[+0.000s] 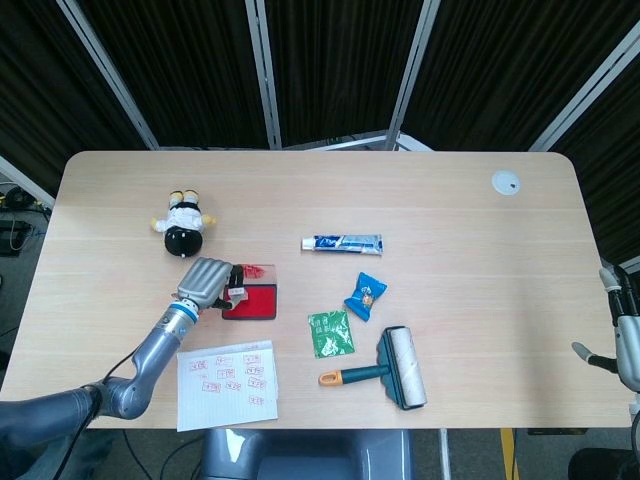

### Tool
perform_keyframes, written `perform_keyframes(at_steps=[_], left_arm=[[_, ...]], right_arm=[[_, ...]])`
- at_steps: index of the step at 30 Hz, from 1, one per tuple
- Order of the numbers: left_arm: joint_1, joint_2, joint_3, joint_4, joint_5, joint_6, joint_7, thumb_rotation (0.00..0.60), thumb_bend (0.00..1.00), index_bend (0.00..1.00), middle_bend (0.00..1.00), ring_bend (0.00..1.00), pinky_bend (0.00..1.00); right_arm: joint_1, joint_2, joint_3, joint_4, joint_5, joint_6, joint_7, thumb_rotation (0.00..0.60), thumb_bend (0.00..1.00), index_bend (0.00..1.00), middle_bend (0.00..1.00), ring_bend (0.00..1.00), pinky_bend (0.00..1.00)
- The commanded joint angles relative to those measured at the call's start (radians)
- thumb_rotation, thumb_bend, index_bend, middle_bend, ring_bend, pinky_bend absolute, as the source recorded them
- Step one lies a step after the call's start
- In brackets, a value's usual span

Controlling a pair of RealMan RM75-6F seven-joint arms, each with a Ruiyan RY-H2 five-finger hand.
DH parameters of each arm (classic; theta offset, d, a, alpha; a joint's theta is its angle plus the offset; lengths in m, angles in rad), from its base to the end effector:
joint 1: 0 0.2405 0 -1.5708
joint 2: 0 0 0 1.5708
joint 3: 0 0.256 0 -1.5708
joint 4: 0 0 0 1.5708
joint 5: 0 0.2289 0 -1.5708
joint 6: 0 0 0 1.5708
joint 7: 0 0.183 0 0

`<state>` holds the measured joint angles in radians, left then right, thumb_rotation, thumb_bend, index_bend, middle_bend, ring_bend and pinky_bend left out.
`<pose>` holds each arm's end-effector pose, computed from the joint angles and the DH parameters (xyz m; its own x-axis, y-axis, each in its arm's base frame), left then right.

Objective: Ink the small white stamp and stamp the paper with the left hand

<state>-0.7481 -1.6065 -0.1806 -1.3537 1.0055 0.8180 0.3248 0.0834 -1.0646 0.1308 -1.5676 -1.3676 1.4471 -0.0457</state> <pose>-0.1708 0.3908 -0.0783 0.4284 0.3966 0.8119 0.8971 -0.2943 -0.3296 -0.3475 -0.2389 0.1851 0.5031 0.0425 0.8632 -0.8595 0.1296 0.4945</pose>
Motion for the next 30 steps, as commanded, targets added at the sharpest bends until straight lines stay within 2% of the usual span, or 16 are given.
perform_keyframes(at_steps=[1, 30], left_arm=[[-0.002, -0.006, 0.006, 0.010, 0.000, -0.004, -0.007, 0.600, 0.33, 0.57, 0.55, 0.77, 0.84], [-0.016, -0.064, 0.042, 0.087, -0.026, -0.008, 0.007, 0.600, 0.33, 0.58, 0.55, 0.77, 0.84]], right_arm=[[0.001, -0.001, 0.000, 0.001, 0.002, -0.002, 0.000, 0.600, 0.00, 0.00, 0.00, 0.00, 0.00], [0.004, 0.001, 0.001, 0.005, 0.012, -0.016, 0.010, 0.600, 0.00, 0.00, 0.00, 0.00, 0.00]])
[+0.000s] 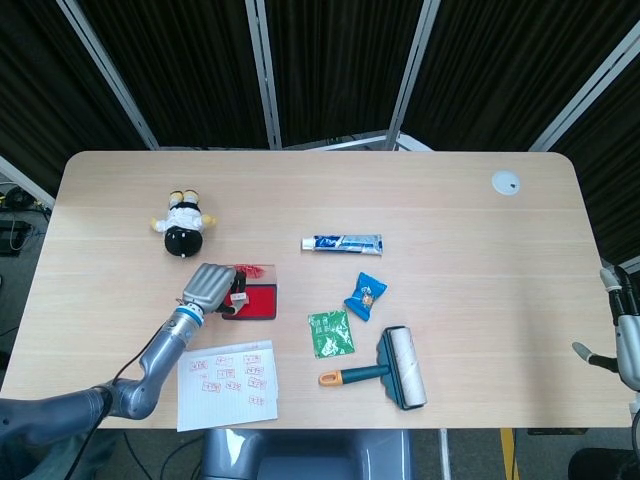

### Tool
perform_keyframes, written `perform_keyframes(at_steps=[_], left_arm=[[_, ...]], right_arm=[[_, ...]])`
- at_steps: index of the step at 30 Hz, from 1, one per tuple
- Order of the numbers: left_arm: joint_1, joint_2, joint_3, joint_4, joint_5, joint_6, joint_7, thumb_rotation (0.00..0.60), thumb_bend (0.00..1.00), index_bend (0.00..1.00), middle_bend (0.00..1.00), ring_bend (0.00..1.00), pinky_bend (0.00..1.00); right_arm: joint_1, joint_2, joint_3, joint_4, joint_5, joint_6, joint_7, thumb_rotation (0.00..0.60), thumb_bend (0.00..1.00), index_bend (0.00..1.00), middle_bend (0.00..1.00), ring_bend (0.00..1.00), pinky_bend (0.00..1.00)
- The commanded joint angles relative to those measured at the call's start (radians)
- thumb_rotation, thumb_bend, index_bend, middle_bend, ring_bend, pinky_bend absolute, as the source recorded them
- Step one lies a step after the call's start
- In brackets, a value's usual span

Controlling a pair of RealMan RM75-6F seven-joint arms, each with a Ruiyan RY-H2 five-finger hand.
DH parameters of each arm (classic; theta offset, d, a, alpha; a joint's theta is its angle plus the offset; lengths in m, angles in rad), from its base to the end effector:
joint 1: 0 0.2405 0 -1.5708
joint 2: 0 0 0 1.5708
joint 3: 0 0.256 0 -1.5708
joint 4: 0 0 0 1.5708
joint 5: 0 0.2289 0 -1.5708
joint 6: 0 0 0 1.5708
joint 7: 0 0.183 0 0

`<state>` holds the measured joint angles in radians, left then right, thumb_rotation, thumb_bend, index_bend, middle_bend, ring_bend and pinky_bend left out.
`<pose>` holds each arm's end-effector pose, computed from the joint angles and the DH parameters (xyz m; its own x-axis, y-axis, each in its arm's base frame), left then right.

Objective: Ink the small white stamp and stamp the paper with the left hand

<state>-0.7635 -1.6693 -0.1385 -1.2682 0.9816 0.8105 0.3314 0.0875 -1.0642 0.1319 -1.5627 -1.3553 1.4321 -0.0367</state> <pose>-0.1837 0.3875 -0.0992 0.4587 0.4214 0.7823 0.8857 -0.2880 -0.3642 -0.3507 -0.2405 0.1848 0.4967 0.0321 0.8673 -0.8617 0.1380 0.4884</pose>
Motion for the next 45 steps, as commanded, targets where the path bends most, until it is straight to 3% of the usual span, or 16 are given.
perform_keyframes(at_steps=[1, 12, 20, 26, 35, 45], left_arm=[[-0.001, -0.001, 0.000, 0.002, -0.002, 0.000, 0.002, 0.600, 0.33, 0.58, 0.55, 0.77, 0.84], [-0.001, 0.020, -0.009, -0.031, 0.005, 0.016, -0.006, 0.600, 0.33, 0.58, 0.55, 0.77, 0.84], [0.023, 0.165, -0.017, -0.250, 0.077, 0.088, -0.012, 0.600, 0.33, 0.59, 0.56, 0.77, 0.83], [0.054, 0.267, 0.014, -0.386, 0.147, 0.119, -0.026, 0.600, 0.33, 0.60, 0.57, 0.77, 0.83], [0.160, 0.381, 0.195, -0.481, 0.429, 0.193, -0.112, 0.600, 0.33, 0.60, 0.57, 0.77, 0.83], [0.236, 0.360, 0.327, -0.470, 0.649, 0.270, -0.071, 0.600, 0.33, 0.60, 0.57, 0.77, 0.83]], right_arm=[[0.001, 0.000, 0.000, 0.001, 0.000, -0.001, 0.001, 0.600, 0.00, 0.00, 0.00, 0.00, 0.00], [0.002, -0.001, -0.002, 0.000, 0.000, -0.005, 0.000, 0.600, 0.00, 0.00, 0.00, 0.00, 0.00], [-0.001, 0.000, -0.005, -0.007, -0.008, 0.004, -0.005, 0.600, 0.00, 0.00, 0.00, 0.00, 0.00], [-0.004, 0.003, -0.007, -0.013, -0.016, 0.011, -0.005, 0.600, 0.00, 0.00, 0.00, 0.00, 0.00], [-0.010, 0.009, -0.013, -0.024, -0.035, 0.027, -0.002, 0.600, 0.00, 0.00, 0.00, 0.00, 0.00], [-0.021, 0.019, -0.018, -0.037, -0.057, 0.052, 0.010, 0.600, 0.00, 0.00, 0.00, 0.00, 0.00]])
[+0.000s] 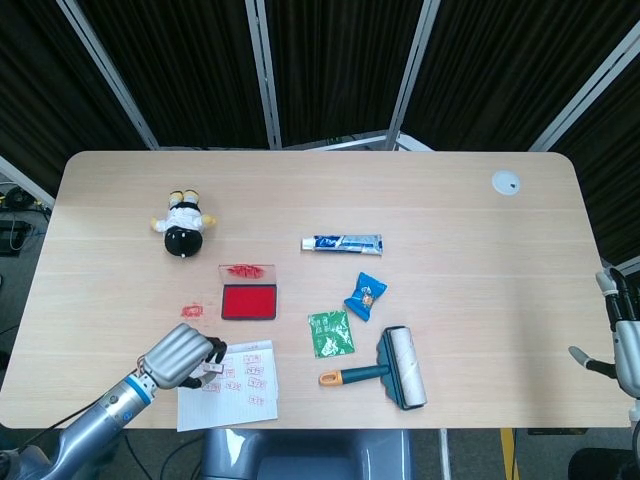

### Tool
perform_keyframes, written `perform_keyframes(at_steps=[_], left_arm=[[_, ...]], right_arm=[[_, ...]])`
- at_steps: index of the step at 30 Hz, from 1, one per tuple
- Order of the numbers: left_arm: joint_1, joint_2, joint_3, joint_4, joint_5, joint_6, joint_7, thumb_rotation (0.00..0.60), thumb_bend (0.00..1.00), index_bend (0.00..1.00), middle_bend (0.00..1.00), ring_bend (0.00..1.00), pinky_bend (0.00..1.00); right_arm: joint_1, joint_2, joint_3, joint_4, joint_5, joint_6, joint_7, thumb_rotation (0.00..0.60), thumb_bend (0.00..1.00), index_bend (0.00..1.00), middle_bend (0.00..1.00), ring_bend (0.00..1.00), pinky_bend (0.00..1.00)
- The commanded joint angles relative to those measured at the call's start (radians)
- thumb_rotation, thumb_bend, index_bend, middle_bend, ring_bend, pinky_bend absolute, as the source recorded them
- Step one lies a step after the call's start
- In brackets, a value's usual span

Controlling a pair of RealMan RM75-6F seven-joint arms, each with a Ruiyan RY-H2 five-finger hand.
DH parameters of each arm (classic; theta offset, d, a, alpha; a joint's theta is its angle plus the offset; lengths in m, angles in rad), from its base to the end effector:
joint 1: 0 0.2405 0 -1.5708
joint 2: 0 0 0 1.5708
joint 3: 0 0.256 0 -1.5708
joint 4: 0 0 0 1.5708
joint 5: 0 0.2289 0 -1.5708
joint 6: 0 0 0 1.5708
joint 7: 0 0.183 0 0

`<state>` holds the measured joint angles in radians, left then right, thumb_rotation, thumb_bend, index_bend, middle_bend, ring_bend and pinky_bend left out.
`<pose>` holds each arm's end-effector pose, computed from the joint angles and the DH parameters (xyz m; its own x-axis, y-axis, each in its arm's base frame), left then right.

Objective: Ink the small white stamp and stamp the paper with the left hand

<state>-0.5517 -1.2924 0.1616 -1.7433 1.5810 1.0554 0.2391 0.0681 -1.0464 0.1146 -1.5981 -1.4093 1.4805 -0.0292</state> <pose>-0.1861 0.2397 -0.0273 0.5804 0.3601 0.7304 0.7395 -0.6087 -0.2874 -0.3384 -0.2304 0.1862 0.4869 0.0541 0.8718 -0.8714 0.0983 0.4806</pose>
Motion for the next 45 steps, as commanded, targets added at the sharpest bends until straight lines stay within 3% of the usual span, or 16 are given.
perform_keyframes(at_steps=[1, 13, 45], left_arm=[[0.028, -0.029, 0.035, 0.012, 0.069, 0.028, 0.027, 0.600, 0.33, 0.60, 0.57, 0.77, 0.83], [0.054, -0.139, 0.042, 0.079, 0.096, -0.003, 0.071, 0.600, 0.33, 0.60, 0.57, 0.77, 0.83], [0.073, -0.239, 0.031, 0.199, 0.098, -0.023, 0.034, 0.600, 0.34, 0.60, 0.57, 0.77, 0.83]], right_arm=[[-0.003, 0.003, -0.002, -0.003, -0.006, 0.006, 0.005, 0.600, 0.00, 0.00, 0.00, 0.00, 0.00], [-0.009, 0.012, -0.002, 0.003, -0.008, 0.011, 0.031, 0.600, 0.00, 0.00, 0.00, 0.00, 0.00], [-0.006, 0.013, -0.001, 0.010, 0.009, -0.013, 0.040, 0.600, 0.00, 0.00, 0.00, 0.00, 0.00]])
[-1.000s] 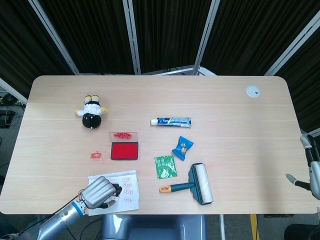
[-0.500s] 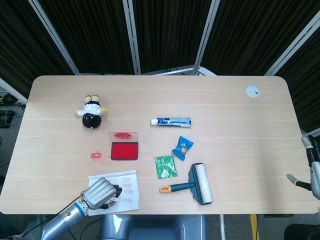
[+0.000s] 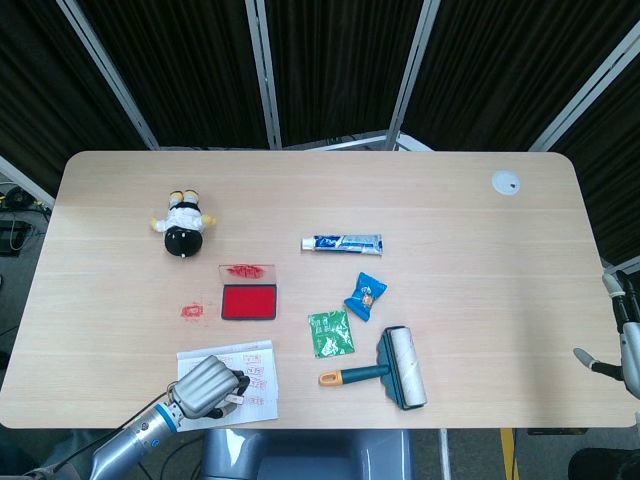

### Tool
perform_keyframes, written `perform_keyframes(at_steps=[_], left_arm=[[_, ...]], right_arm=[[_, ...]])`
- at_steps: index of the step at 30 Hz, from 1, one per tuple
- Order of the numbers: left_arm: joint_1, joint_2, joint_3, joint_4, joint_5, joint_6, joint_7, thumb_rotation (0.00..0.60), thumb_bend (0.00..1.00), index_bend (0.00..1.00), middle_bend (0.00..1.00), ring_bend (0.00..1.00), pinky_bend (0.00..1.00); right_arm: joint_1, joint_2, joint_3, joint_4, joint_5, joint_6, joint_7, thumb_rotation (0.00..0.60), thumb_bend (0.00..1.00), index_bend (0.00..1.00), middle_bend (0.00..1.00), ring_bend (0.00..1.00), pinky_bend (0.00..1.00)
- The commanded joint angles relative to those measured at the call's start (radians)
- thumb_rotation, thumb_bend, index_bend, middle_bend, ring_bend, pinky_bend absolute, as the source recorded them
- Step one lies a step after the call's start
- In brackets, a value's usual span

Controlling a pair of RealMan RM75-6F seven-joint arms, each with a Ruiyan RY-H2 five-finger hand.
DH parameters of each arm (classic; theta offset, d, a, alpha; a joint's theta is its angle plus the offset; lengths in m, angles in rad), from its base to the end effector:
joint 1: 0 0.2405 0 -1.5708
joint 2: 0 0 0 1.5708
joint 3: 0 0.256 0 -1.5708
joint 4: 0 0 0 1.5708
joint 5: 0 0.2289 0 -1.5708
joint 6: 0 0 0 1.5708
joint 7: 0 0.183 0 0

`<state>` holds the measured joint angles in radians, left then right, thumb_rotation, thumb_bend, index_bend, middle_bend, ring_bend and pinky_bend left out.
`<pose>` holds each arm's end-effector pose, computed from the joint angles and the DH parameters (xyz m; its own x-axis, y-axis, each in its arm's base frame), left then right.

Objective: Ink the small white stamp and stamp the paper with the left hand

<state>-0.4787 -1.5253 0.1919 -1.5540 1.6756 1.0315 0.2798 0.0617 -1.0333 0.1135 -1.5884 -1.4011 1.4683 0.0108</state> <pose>-0.1890 0.2014 -0.0950 0.6113 0.3697 0.6997 0.6911 -0.6802 -0.2444 -0.3450 -0.2281 0.1908 0.4706 0.0433 0.8813 -0.8789 0.1117 0.4638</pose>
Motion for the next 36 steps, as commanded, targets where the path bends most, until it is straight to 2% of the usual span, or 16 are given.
perform_keyframes(at_steps=[1, 20, 36], left_arm=[[0.001, -0.008, 0.001, 0.015, 0.004, 0.001, -0.010, 0.600, 0.34, 0.60, 0.57, 0.77, 0.83], [0.004, -0.044, 0.010, 0.097, 0.011, -0.011, -0.046, 0.600, 0.34, 0.61, 0.57, 0.77, 0.83], [0.006, -0.052, 0.006, 0.110, -0.007, -0.028, -0.041, 0.600, 0.35, 0.61, 0.57, 0.77, 0.83]], right_arm=[[0.000, 0.000, 0.000, 0.000, 0.001, -0.001, 0.000, 0.600, 0.00, 0.00, 0.00, 0.00, 0.00], [0.003, -0.004, 0.001, 0.006, 0.008, -0.010, -0.006, 0.600, 0.00, 0.00, 0.00, 0.00, 0.00], [0.005, -0.007, 0.001, 0.008, 0.010, -0.013, -0.011, 0.600, 0.00, 0.00, 0.00, 0.00, 0.00]])
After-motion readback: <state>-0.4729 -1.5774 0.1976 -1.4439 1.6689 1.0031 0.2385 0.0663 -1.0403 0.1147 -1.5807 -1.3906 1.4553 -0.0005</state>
